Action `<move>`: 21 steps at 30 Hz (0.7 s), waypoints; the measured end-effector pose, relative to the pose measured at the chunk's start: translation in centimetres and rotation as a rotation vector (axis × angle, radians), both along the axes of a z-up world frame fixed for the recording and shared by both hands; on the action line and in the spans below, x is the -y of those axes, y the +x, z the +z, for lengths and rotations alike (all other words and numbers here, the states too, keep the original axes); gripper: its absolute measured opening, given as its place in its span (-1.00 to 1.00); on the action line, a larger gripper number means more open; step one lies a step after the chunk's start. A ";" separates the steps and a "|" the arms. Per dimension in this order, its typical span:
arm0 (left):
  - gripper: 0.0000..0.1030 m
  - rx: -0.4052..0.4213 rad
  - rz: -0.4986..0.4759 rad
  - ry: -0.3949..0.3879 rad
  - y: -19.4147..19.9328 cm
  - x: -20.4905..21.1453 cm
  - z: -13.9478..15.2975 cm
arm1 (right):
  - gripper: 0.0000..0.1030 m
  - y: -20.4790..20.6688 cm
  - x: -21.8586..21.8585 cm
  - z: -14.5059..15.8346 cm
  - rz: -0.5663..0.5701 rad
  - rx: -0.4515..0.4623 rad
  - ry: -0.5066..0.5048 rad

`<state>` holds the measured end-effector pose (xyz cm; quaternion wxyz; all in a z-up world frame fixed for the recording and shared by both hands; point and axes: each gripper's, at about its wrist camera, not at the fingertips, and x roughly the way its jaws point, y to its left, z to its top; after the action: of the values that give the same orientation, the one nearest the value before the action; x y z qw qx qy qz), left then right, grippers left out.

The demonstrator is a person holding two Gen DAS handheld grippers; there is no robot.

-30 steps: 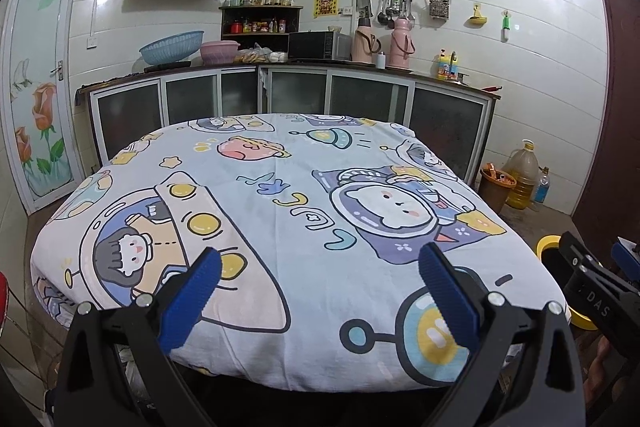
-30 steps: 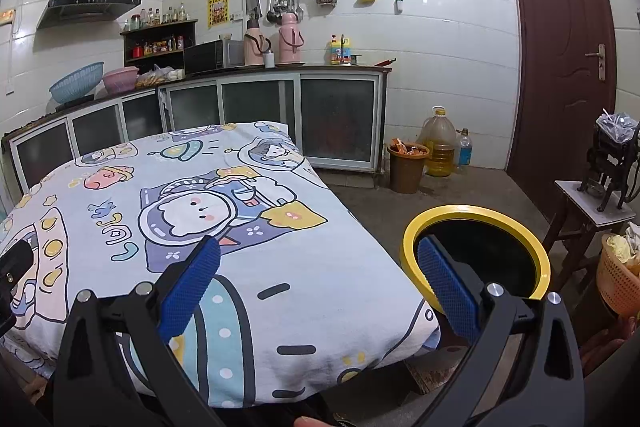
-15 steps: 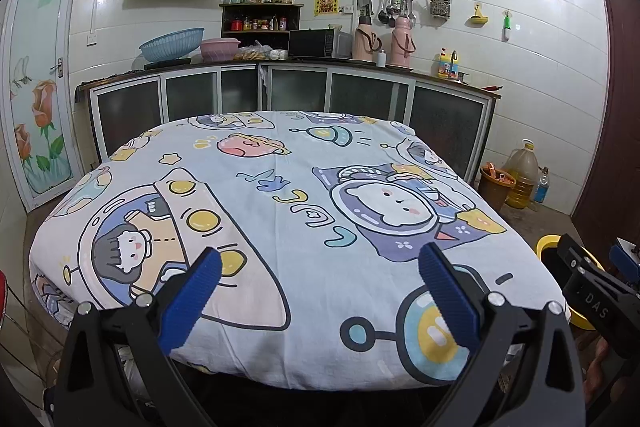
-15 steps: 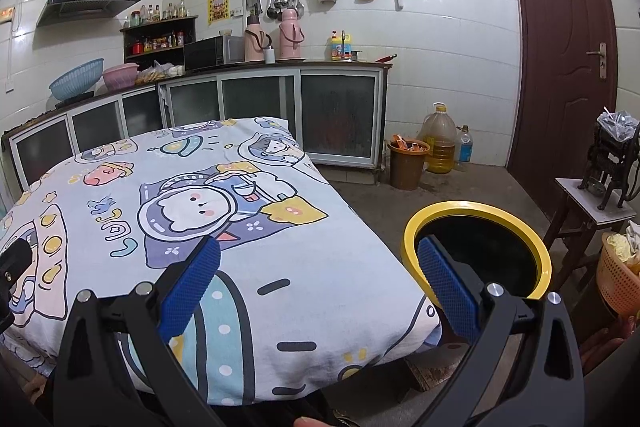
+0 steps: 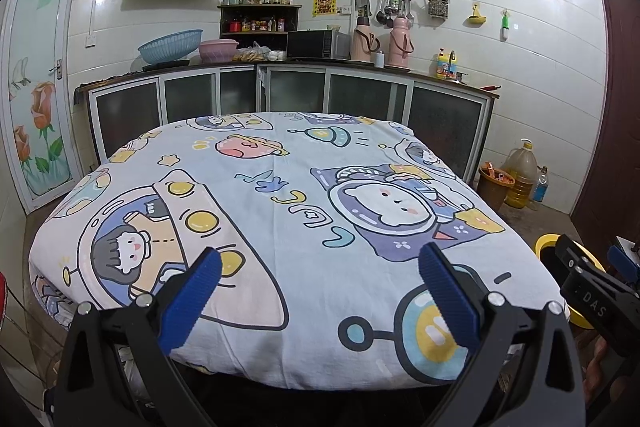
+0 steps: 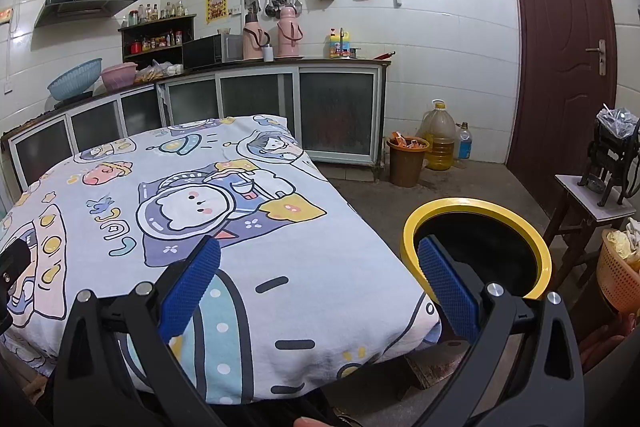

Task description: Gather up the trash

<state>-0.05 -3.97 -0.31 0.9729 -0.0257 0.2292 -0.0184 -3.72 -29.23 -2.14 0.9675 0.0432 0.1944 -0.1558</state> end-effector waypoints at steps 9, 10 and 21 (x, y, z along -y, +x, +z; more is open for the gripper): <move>0.85 -0.001 -0.002 0.000 0.0 0.1 0.0 | 0.85 0.1 0.1 -0.3 -0.005 -0.008 0.007; 0.85 -0.001 -0.002 -0.001 0.0 0.1 0.0 | 0.85 0.1 0.1 -0.3 -0.005 -0.007 0.006; 0.85 -0.002 -0.002 0.000 0.0 0.1 0.0 | 0.85 0.1 0.1 -0.3 -0.006 -0.011 0.010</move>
<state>-0.01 -4.08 -0.34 0.9727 -0.0254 0.2300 -0.0196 -3.64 -29.37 -2.43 0.9658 0.0476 0.2002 -0.1578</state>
